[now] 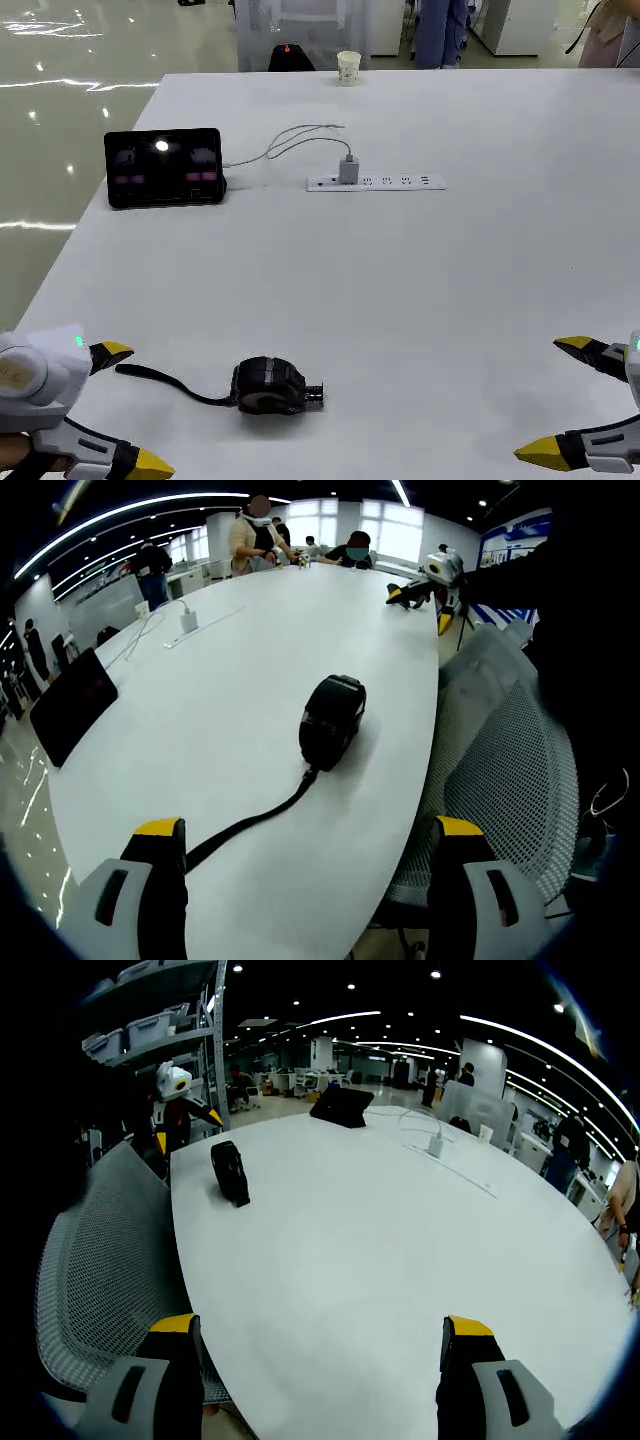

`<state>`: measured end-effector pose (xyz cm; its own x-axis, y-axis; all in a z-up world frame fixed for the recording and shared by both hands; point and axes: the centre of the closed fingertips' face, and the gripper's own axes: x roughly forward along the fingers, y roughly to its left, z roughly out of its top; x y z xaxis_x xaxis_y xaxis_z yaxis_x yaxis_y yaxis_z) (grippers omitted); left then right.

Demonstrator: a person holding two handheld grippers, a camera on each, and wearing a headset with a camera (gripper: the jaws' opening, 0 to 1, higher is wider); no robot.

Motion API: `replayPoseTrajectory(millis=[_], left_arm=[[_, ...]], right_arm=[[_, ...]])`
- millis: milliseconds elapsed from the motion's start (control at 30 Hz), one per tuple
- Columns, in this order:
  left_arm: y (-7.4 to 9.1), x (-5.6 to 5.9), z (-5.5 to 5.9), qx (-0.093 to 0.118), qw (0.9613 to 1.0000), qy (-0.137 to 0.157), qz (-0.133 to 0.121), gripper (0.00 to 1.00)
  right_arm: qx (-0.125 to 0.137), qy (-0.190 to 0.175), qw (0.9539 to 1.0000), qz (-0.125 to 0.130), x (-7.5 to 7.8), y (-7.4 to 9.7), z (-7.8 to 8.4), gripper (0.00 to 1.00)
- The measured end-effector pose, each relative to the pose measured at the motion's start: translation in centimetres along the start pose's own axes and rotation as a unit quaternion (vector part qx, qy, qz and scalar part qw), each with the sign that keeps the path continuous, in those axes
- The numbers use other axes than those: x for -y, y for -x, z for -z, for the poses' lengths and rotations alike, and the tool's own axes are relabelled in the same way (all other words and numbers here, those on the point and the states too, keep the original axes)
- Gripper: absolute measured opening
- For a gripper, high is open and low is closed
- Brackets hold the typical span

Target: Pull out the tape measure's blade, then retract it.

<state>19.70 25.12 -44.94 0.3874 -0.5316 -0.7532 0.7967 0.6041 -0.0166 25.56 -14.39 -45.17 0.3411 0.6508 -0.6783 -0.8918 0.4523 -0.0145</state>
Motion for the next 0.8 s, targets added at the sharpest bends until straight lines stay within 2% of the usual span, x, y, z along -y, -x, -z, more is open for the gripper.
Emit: replayPoseTrajectory(millis=[167, 267, 367, 433, 633, 800], left_arm=[[-0.5, 0.0, -1.3, -0.004, 0.9994, -0.031, 0.013, 0.99], [-0.7, -0.9, -1.3, -0.029, 0.9985, -0.045, -0.002, 0.99], [-0.9, -0.8, -2.2, -0.019, 0.9986, -0.049, 0.005, 0.99], [-1.1, -1.1, -2.6, -0.012, 0.9983, -0.057, 0.001, 0.99], [-1.8, -0.8, -3.3, -0.013, 0.9978, -0.064, 0.013, 0.99], [-2.5, -0.4, -3.7, -0.018, 0.9971, -0.069, 0.027, 0.99]], right_arm=[[0.003, 0.008, 0.9999, -0.013, -0.6, -0.4, -1.3, 0.99], [0.004, 0.015, 0.9997, -0.021, -1.0, -0.7, -1.8, 0.99], [0.003, 0.021, 0.9994, -0.027, -1.3, -1.2, -2.1, 0.99], [0.004, 0.026, 0.9991, -0.032, -1.5, -1.5, -2.3, 0.99], [0.004, 0.041, 0.9981, -0.046, -1.9, -2.6, -2.6, 0.99], [0.009, 0.056, 0.9967, -0.058, -2.4, -3.8, -3.7, 0.99]])
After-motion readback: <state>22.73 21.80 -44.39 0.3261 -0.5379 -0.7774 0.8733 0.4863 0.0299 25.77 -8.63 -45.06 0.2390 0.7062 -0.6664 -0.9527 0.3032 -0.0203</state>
